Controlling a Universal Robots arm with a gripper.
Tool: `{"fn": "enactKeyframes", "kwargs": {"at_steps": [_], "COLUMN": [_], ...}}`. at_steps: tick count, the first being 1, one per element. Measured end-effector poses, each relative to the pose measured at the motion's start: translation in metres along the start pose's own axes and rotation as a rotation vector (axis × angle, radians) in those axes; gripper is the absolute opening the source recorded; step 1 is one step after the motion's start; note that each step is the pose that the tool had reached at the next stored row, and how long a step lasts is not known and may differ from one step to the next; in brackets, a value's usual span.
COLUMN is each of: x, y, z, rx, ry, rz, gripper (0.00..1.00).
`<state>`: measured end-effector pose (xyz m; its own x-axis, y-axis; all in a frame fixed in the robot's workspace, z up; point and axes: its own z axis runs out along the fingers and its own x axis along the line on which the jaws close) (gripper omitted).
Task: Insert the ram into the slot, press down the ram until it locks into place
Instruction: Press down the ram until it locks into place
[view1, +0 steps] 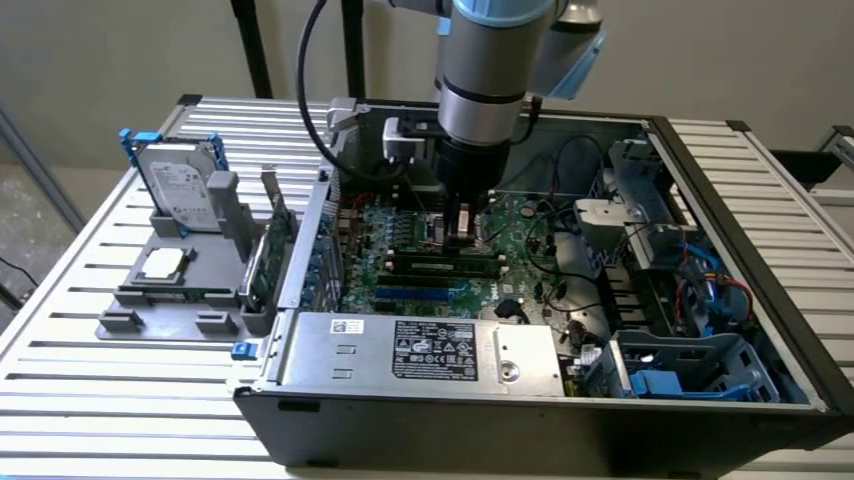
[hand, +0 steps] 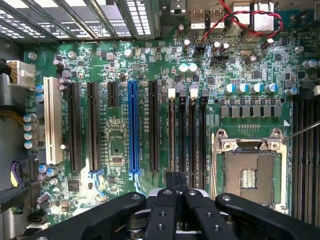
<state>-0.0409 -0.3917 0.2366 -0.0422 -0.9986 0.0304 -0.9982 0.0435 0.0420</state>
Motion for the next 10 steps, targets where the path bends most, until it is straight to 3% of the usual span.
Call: {"fn": "enactKeyframes", "kwargs": {"at_steps": [10], "x": [-0.0002], "y": [-0.0006], "z": [0.0100], "rx": [0.0034], "ry": [0.0002], "rz": [-0.002], "gripper": [0.11]}}
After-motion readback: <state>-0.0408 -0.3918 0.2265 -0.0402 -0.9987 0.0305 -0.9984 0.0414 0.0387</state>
